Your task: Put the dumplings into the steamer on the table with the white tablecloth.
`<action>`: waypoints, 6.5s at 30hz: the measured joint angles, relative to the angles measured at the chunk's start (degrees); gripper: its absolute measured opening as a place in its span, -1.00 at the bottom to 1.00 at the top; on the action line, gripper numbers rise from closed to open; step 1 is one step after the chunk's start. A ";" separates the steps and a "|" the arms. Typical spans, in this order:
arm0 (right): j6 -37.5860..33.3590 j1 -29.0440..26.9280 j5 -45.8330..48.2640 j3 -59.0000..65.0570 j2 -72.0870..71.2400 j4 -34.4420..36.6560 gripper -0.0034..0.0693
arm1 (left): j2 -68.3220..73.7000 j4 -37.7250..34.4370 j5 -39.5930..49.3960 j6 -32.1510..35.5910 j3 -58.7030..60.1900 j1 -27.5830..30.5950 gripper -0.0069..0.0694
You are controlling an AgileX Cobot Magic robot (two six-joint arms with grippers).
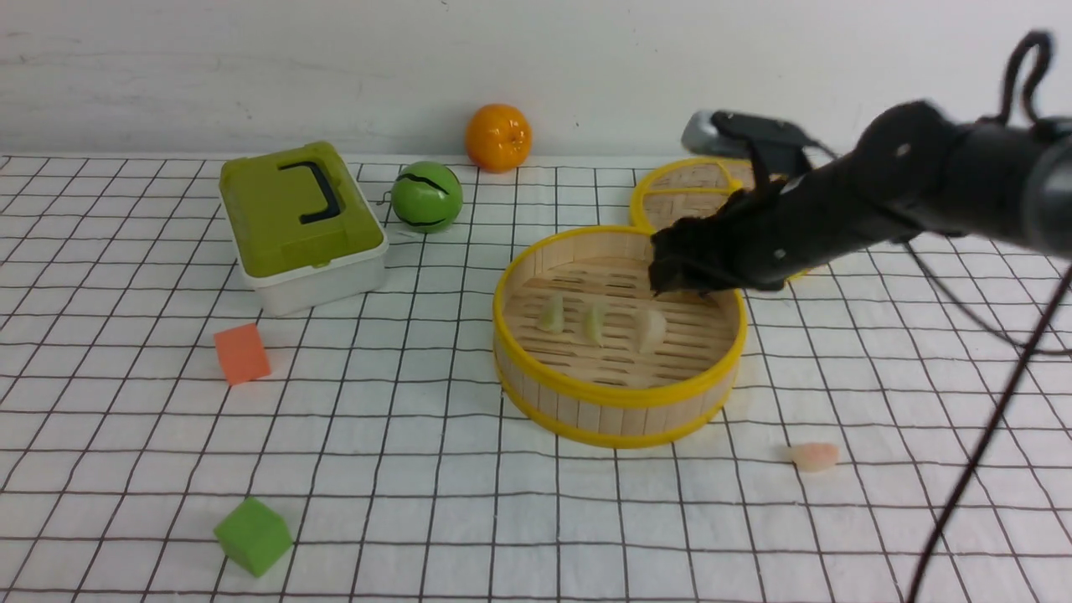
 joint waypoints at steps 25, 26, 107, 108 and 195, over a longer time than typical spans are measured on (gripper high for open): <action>-40.81 -8.49 21.36 4.66 4.32 -11.39 0.12 | 0.00 0.00 0.25 -0.13 0.00 0.00 -0.81; -44.58 -8.49 21.24 4.66 5.89 -10.55 0.12 | 0.00 0.00 0.31 -0.13 0.00 0.00 -0.81; 13.32 -3.47 14.49 27.04 -43.26 -34.75 -0.92 | 0.00 0.04 -0.45 -0.13 0.00 0.00 -0.67; 13.73 -3.47 10.51 31.44 -46.73 -34.39 -0.91 | 0.00 0.04 -0.45 -0.13 0.00 0.00 -0.67; 14.18 -16.77 -12.03 85.78 -107.17 -25.01 -0.76 | -5.18 -13.68 -28.98 4.24 18.91 25.43 -0.81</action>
